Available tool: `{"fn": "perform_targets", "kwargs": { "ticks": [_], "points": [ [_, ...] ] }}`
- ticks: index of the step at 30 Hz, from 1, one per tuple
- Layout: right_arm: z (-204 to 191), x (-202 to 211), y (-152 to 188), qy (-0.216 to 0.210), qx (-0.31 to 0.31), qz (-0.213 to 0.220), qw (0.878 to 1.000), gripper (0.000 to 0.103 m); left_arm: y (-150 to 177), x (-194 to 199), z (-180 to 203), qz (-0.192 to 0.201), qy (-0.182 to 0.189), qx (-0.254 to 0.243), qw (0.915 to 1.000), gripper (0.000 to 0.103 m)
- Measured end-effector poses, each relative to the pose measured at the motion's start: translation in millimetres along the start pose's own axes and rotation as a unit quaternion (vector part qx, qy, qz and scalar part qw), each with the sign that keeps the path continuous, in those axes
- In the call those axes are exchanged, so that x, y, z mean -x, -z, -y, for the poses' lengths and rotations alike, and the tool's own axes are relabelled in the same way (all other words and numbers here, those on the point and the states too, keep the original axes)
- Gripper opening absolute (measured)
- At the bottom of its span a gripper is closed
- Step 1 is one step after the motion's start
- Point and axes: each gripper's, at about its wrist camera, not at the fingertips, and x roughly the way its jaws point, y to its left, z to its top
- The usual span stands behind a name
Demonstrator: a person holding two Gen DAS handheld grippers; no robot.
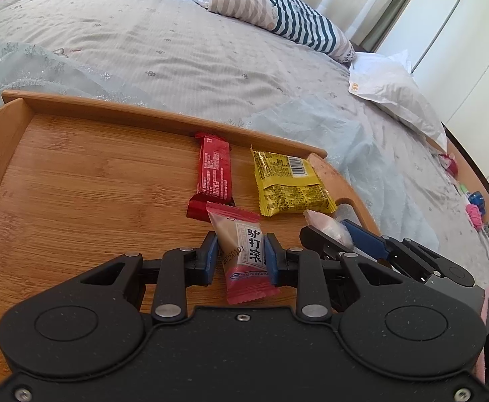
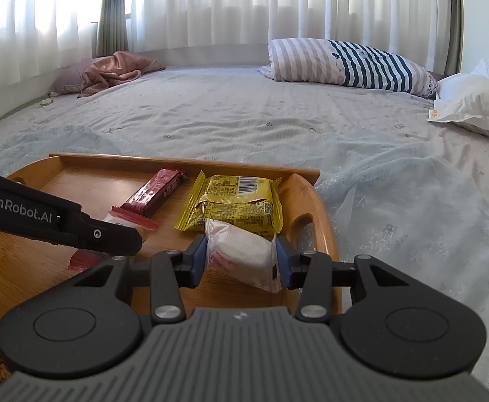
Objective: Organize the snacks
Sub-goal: 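Carry both packets onto the tray and open both tools to release them, then grasp the peanut-printed packet with the left tool while the right grasps the cream biscuit packet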
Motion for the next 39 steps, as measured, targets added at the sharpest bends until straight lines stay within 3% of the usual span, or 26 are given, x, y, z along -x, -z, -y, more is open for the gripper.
{"fn": "perform_targets", "kwargs": {
  "ticks": [8,14,16,21,28,30,39],
  "points": [
    [0,-1,-1,-0.002,0.002,-0.002,1.0,0.049,0,0,0,0.0,0.0,-0.001,1.0,0.027],
    [0,0,0,-0.004,0.004,0.001,1.0,0.058,-2,1,2,0.006,-0.008,-0.006,0.9999,0.028],
    [-1,1,-1,-0.005,0.005,0.004,1.0,0.069,-3,2,3,0.008,-0.014,-0.008,0.9998,0.034],
    [0,4,0,-0.005,0.0,0.008,1.0,0.076,-5,13,7,0.022,-0.018,-0.015,0.9995,0.053],
    [5,17,-4,-0.006,-0.01,0.026,1.0,0.084,-2,32,13,0.042,-0.035,-0.033,0.998,0.068],
    [6,23,-6,-0.008,-0.013,0.031,0.999,0.085,1,41,16,0.049,-0.039,-0.045,0.997,0.077],
    [9,59,-1,-0.014,-0.02,0.052,0.998,0.089,28,80,24,0.072,-0.05,-0.078,0.9931,0.087]
  ]
}}
